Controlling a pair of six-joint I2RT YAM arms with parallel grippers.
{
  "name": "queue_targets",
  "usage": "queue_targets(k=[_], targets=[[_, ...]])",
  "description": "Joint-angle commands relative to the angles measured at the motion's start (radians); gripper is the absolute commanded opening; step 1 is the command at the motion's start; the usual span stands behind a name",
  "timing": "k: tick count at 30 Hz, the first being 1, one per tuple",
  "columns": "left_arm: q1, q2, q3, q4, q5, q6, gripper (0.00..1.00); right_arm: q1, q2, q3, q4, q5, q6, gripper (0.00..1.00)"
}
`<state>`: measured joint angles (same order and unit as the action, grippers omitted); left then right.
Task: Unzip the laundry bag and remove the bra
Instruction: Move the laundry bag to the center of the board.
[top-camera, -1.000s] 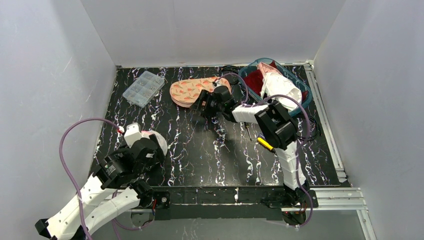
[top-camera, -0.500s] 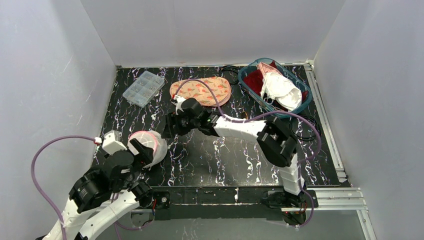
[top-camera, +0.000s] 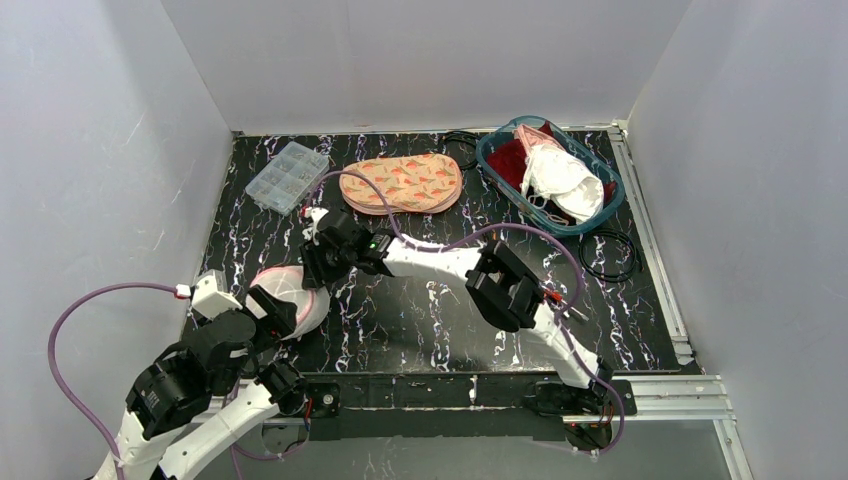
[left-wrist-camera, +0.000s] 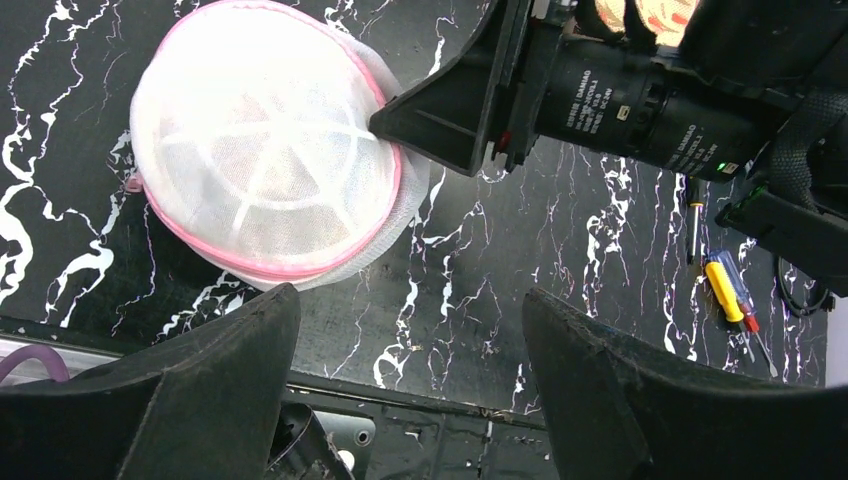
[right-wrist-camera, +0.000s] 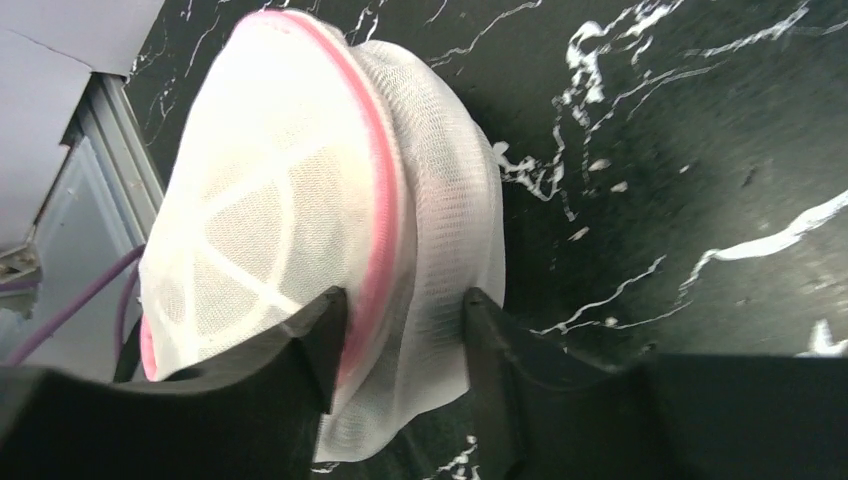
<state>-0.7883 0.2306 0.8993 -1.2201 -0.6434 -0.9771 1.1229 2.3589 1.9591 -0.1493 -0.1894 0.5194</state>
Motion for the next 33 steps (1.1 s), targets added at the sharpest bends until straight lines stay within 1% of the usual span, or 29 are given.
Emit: queue_targets(k=[1,5,6,7,11,15,20,23,25,29,33], targets=[[0.003,-0.005,0.007,-0.029,-0.021,-0.009,0.79,0.017,0.005,0.050,-0.065,-0.014,-0.026,0.43],[0.003,0.006,0.006,-0.027,-0.016,-0.005,0.79,0.015,-0.102,-0.115,0.037,-0.008,-0.005,0.13],[0.003,0.010,0.006,-0.023,-0.014,-0.003,0.79,0.015,-0.132,-0.155,0.052,0.001,-0.001,0.04],[0.003,0.015,0.006,-0.021,-0.010,0.000,0.79,0.015,-0.171,-0.208,0.064,0.018,0.002,0.01],[0.003,0.038,-0.004,0.005,0.019,0.022,0.79,0.006,-0.363,-0.411,0.089,0.116,-0.007,0.01],[0.003,0.076,-0.038,0.070,0.084,0.049,0.79,-0.025,-0.622,-0.660,0.081,0.208,-0.023,0.01],[0.003,0.150,-0.115,0.201,0.207,0.069,0.78,-0.029,-0.891,-0.902,-0.024,0.324,-0.093,0.01],[0.003,0.198,-0.186,0.314,0.278,0.074,0.77,-0.031,-1.025,-1.038,-0.049,0.361,-0.120,0.01],[0.003,0.219,-0.239,0.400,0.316,0.076,0.77,-0.036,-1.088,-1.122,-0.064,0.386,-0.119,0.01],[0.003,0.253,-0.340,0.571,0.382,0.078,0.77,-0.058,-1.166,-1.231,-0.065,0.428,-0.080,0.01],[0.003,0.308,-0.369,0.636,0.409,0.078,0.77,-0.102,-1.207,-1.287,-0.102,0.533,-0.001,0.01]])
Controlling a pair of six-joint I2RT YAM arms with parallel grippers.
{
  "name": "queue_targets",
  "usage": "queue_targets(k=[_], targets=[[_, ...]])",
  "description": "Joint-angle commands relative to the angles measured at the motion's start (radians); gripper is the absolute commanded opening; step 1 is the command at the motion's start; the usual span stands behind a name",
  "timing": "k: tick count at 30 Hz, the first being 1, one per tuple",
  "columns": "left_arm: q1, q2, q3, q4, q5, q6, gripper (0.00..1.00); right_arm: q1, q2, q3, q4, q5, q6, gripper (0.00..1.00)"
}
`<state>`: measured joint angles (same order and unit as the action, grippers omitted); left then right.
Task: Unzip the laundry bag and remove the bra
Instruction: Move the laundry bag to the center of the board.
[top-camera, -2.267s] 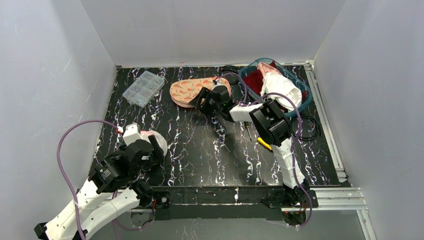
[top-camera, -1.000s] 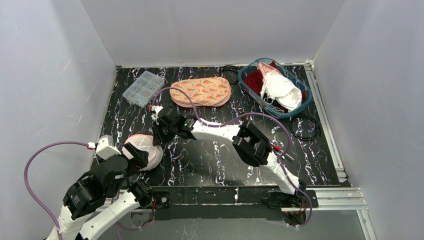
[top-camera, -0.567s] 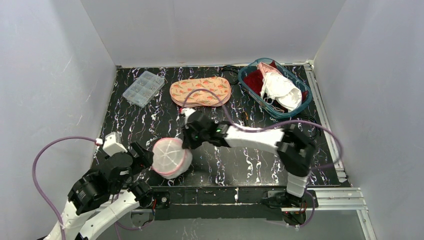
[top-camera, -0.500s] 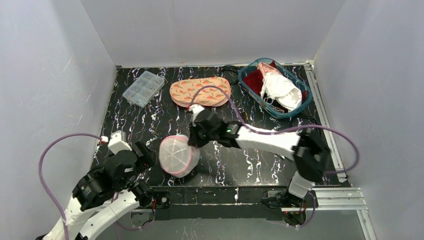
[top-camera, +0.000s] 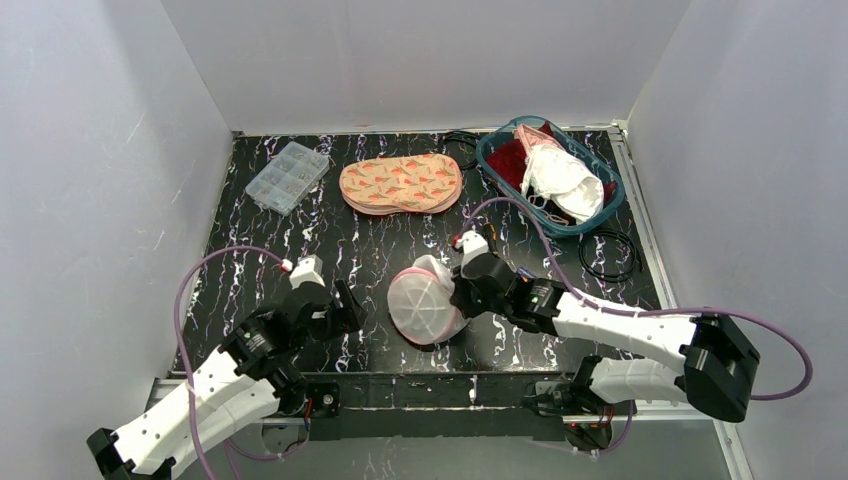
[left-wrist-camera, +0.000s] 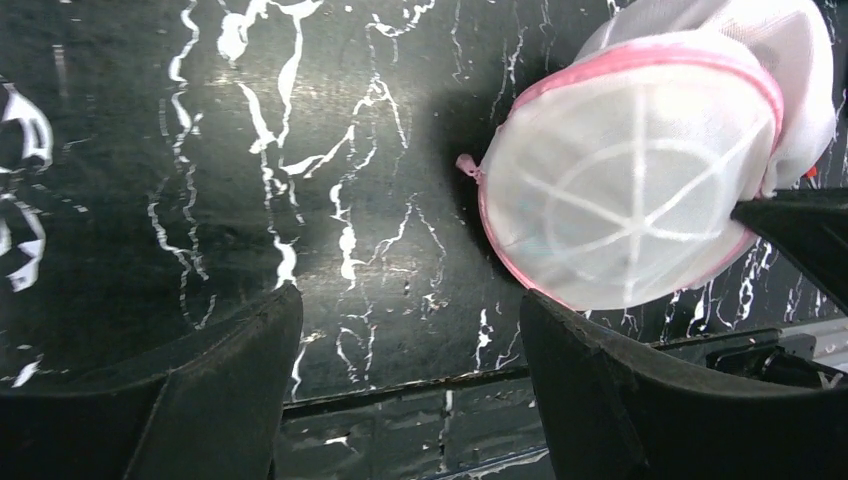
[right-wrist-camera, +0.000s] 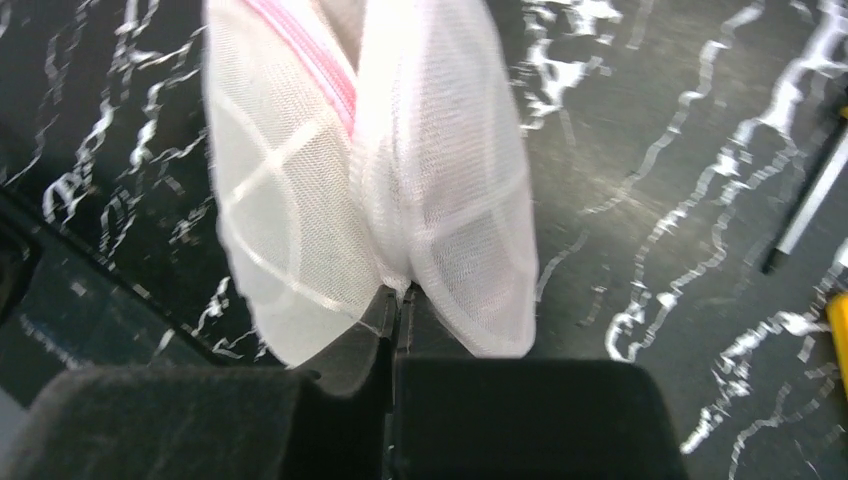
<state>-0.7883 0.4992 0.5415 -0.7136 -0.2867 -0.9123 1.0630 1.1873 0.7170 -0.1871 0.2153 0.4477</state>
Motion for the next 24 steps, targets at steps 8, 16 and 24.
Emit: queue_targets(k=[8,16,24], targets=[[0.003,0.119,0.001,0.230,0.032,0.122,0.79,-0.065,-0.220,-0.057,-0.120,0.164,0.147,0.67],[0.012,0.419,0.147,0.489,0.148,0.477,0.84,-0.066,-0.378,-0.090,-0.126,0.038,0.191,0.70],[0.110,0.711,0.375,0.499,0.436,0.612,0.90,-0.066,-0.512,-0.234,0.015,-0.022,0.309,0.71]])
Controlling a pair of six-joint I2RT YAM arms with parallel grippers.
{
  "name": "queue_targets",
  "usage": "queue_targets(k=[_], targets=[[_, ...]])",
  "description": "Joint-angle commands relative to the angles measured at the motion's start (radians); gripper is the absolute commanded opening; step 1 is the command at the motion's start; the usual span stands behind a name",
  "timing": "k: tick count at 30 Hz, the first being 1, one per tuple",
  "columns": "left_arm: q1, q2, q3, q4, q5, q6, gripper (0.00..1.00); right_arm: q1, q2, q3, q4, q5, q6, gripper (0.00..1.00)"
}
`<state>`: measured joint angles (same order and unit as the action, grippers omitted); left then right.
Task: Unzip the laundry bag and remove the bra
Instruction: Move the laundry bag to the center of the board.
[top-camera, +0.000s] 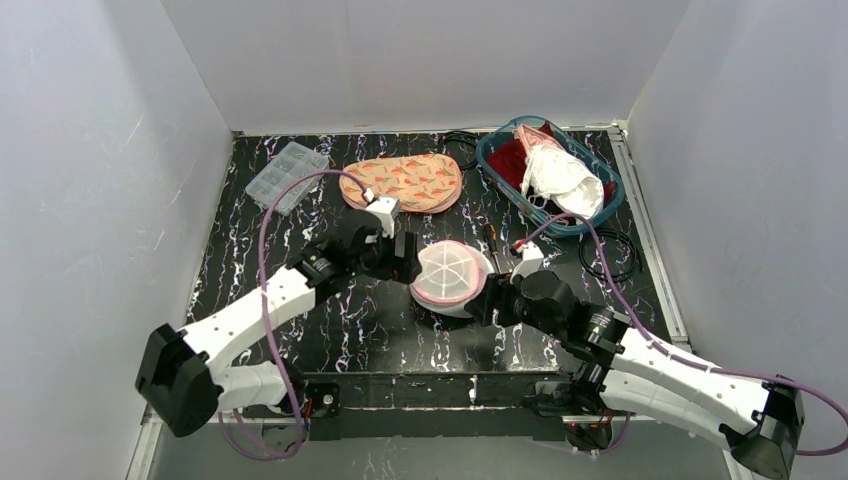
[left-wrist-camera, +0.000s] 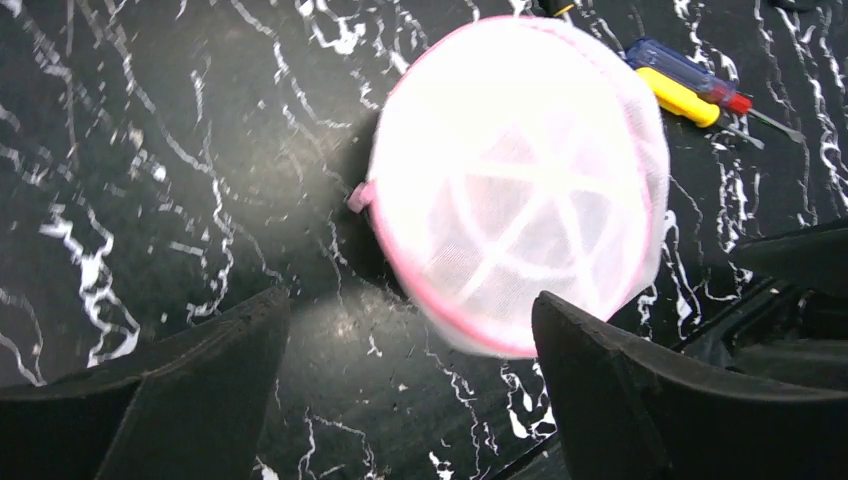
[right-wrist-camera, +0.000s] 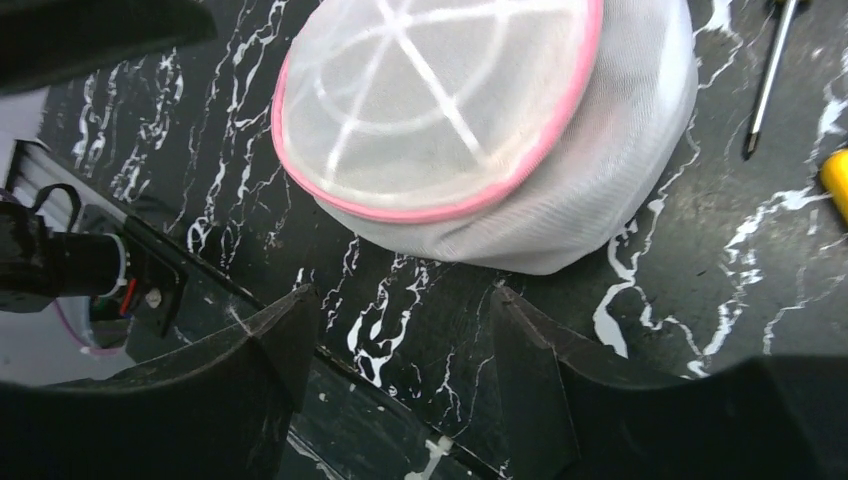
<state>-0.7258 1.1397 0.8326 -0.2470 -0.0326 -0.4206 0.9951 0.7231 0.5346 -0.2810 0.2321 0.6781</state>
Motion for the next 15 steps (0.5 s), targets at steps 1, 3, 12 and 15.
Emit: queue_targets(k=[1,3,12,15], targets=[[0.061,0.103,0.108,0.034,0.213,0.138,0.92,0.002,-0.061,-0.060,0.126,-0.041,0.090,0.72],[0.095,0.181,0.166,0.013,0.284,0.174,0.95,0.002,-0.079,-0.066,0.136,-0.045,0.104,0.72],[0.201,0.557,0.462,-0.188,0.598,0.307,0.98,0.003,-0.074,-0.087,0.156,-0.095,0.121,0.81],[0.201,0.620,0.448,-0.167,0.623,0.273,0.94,0.003,-0.045,-0.123,0.224,-0.117,0.176,0.83]])
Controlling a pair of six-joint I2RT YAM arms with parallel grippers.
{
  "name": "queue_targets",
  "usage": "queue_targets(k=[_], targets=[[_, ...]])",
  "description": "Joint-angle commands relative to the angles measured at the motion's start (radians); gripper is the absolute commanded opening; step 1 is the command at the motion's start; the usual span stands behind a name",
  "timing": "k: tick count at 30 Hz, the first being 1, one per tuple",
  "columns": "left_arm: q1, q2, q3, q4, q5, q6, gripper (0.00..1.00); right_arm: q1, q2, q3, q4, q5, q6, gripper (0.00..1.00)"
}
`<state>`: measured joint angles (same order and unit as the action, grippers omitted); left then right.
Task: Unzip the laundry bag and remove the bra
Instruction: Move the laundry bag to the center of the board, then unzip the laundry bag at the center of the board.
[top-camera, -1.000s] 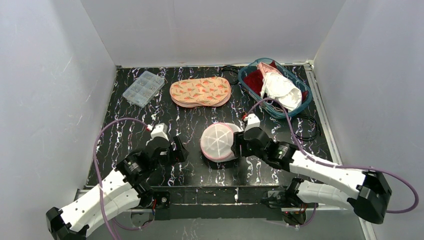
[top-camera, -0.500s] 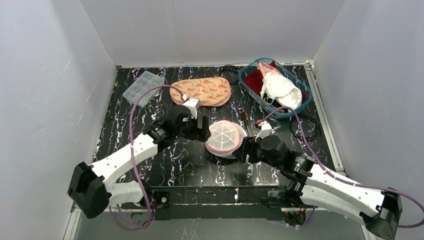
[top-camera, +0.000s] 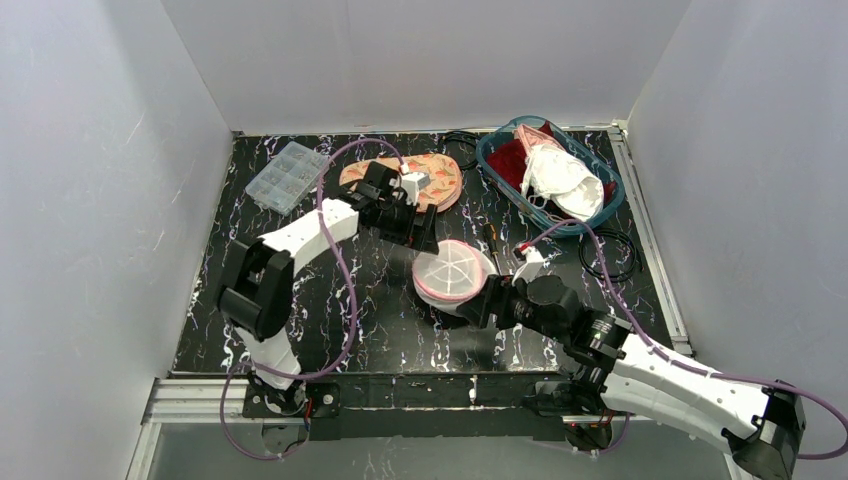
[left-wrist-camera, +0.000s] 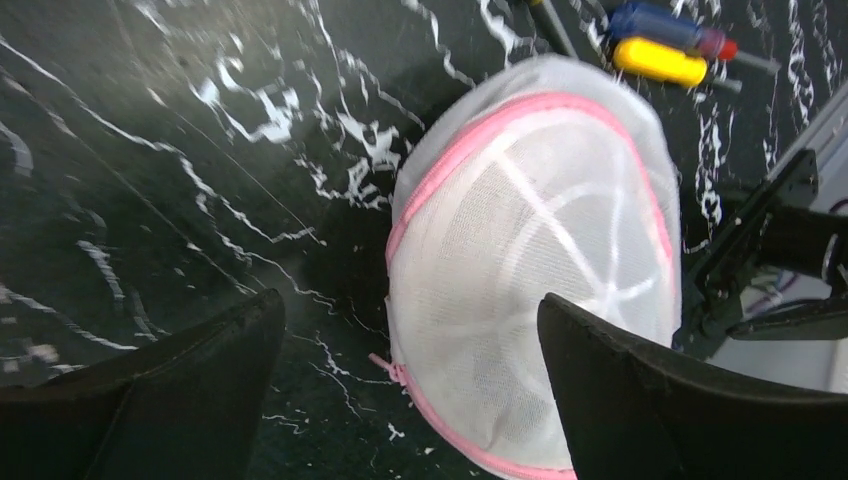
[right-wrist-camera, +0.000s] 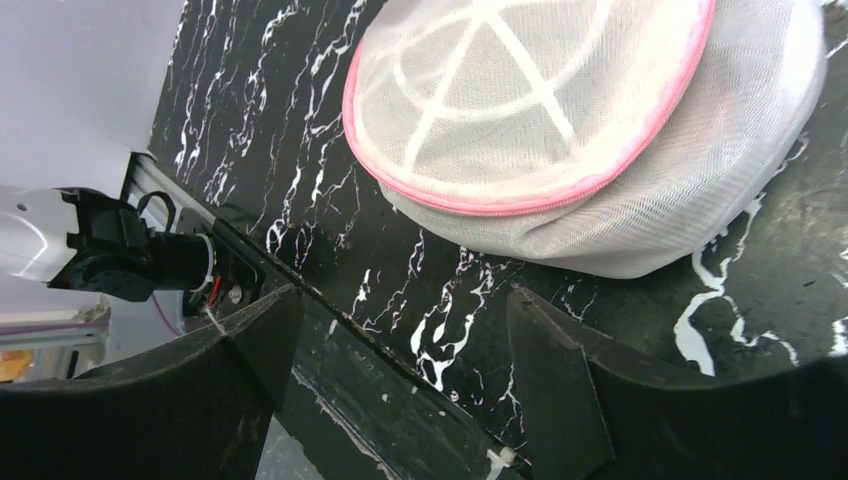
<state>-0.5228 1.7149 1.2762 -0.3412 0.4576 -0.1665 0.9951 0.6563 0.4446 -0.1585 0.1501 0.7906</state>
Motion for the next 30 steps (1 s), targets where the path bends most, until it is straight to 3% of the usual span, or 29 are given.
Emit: queue_targets(k=[1,7,12,20,26,30], targets=[[-0.002,0.047,-0.025,-0.036,0.148,-0.008,0.93,0.002,0.028,-0.039,0.105,-0.019,0.081,0.83],[-0.024,-0.070,-0.314,0.365,0.220,-0.293,0.81,0.003,-0.009,-0.090,0.124,0.142,0.148,0.86],[-0.085,-0.179,-0.455,0.488,0.182,-0.409,0.60,0.001,0.026,-0.109,0.151,0.160,0.165,0.86],[-0.258,-0.450,-0.635,0.522,-0.110,-0.570,0.36,-0.021,0.189,-0.044,0.193,0.111,0.081,0.85],[-0.412,-0.620,-0.803,0.531,-0.354,-0.755,0.28,-0.058,0.366,0.083,0.199,-0.052,-0.098,0.85],[-0.458,-0.753,-0.904,0.529,-0.500,-0.886,0.18,-0.066,0.442,0.179,0.163,-0.118,-0.185,0.86]])
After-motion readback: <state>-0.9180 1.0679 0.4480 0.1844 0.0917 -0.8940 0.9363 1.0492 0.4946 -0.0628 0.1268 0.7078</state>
